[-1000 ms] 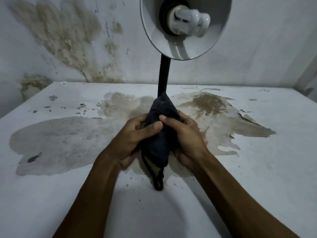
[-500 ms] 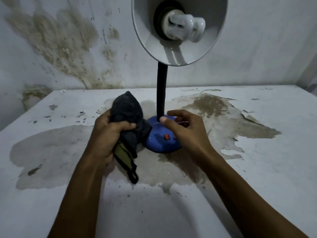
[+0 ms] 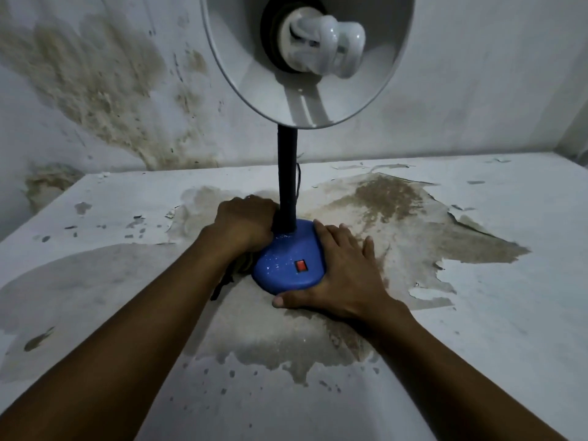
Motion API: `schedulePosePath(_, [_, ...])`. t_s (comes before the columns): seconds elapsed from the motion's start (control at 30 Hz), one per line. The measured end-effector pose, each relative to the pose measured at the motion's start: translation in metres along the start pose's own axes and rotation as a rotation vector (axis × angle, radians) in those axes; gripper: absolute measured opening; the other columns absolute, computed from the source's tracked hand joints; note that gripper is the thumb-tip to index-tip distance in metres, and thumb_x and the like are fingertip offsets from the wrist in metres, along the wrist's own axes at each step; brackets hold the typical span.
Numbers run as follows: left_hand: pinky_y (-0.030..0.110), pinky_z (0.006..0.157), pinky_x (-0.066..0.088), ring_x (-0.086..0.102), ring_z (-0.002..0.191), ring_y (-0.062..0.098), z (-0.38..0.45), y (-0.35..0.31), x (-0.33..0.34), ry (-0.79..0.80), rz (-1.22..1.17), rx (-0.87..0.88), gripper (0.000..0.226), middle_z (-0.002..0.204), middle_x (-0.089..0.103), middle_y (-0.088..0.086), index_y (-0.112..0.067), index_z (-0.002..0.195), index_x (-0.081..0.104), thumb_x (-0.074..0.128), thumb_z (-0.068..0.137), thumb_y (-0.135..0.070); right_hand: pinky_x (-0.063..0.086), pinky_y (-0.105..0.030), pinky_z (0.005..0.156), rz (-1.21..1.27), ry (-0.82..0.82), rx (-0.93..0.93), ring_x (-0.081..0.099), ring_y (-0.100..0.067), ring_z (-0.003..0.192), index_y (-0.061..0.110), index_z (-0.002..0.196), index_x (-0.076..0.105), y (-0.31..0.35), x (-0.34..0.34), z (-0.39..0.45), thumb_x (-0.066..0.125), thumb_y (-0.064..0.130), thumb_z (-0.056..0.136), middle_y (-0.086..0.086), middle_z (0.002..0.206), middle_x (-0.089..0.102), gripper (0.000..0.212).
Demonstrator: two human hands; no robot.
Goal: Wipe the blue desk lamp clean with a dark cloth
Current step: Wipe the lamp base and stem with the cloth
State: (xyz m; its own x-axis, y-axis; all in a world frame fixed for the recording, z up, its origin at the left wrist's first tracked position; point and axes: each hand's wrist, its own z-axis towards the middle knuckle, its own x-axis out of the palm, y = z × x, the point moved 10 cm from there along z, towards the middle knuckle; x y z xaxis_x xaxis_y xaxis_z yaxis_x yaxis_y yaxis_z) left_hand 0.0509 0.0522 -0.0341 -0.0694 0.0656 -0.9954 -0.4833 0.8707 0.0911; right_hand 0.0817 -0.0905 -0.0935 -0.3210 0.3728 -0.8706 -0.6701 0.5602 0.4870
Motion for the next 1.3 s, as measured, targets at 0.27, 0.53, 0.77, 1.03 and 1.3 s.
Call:
schedulePosePath(0.27, [0.030,0.066,0.032,0.063,0.098,0.027,-0.063,-0.033,-0.015,-0.256,0.261,0.287,0.053,0.127,0.056,0.002,-0.029,0.148,0.040,0.050,0.096,-0.028,0.001,-0.056,0.121,0.064,-0.054,-0.032,0.031,-0.020,0.140,0.025,0.155,0.016,0.004,-0.005,0.002,0.072,0.086,0.046,0.004,0.148,0.035,0.137])
schedulePosePath(0.53, [0.027,0.055,0.030,0.061,0.082,0.027,-0.069,-0.004,-0.032,-0.342,-0.185,0.218,0.054,0.099,0.058,-0.004,-0.040,0.129,0.063,0.056,0.083,-0.012,-0.001,-0.055,0.121,0.077,-0.058,-0.032,0.030,-0.022,0.142,0.025,0.156,0.016,0.002,-0.005,0.001,0.072,0.086,0.045,0.003,0.150,0.034,0.138])
schedulePosePath(0.77, [0.035,0.063,0.030,0.058,0.095,0.033,-0.060,-0.062,-0.029,-0.393,0.101,0.200,0.043,0.133,0.044,0.014,-0.038,0.139,0.051,0.054,0.096,-0.032,0.002,-0.054,0.120,0.091,-0.094,-0.038,0.038,-0.019,0.136,0.031,0.152,0.022,-0.002,-0.003,0.004,0.059,0.094,0.040,0.006,0.139,0.044,0.134])
schedulePosePath(1.03, [0.034,0.065,0.029,0.059,0.097,0.029,-0.058,-0.045,-0.015,-0.264,0.295,0.162,0.044,0.121,0.043,0.007,-0.038,0.146,0.042,0.039,0.102,-0.040,0.005,-0.054,0.120,0.116,-0.100,-0.050,0.036,-0.020,0.137,0.033,0.152,0.022,-0.002,-0.006,0.004,0.071,0.086,0.044,0.005,0.141,0.045,0.130])
schedulePosePath(1.3, [0.035,0.068,0.030,0.060,0.094,0.038,-0.050,0.031,-0.013,-0.163,0.214,-0.097,0.037,0.114,0.044,0.011,-0.031,0.130,0.062,0.057,0.093,-0.029,0.004,-0.050,0.120,0.101,-0.086,-0.023,0.035,-0.019,0.138,0.028,0.153,0.023,-0.002,-0.009,-0.001,0.075,0.083,0.043,0.005,0.146,0.040,0.134])
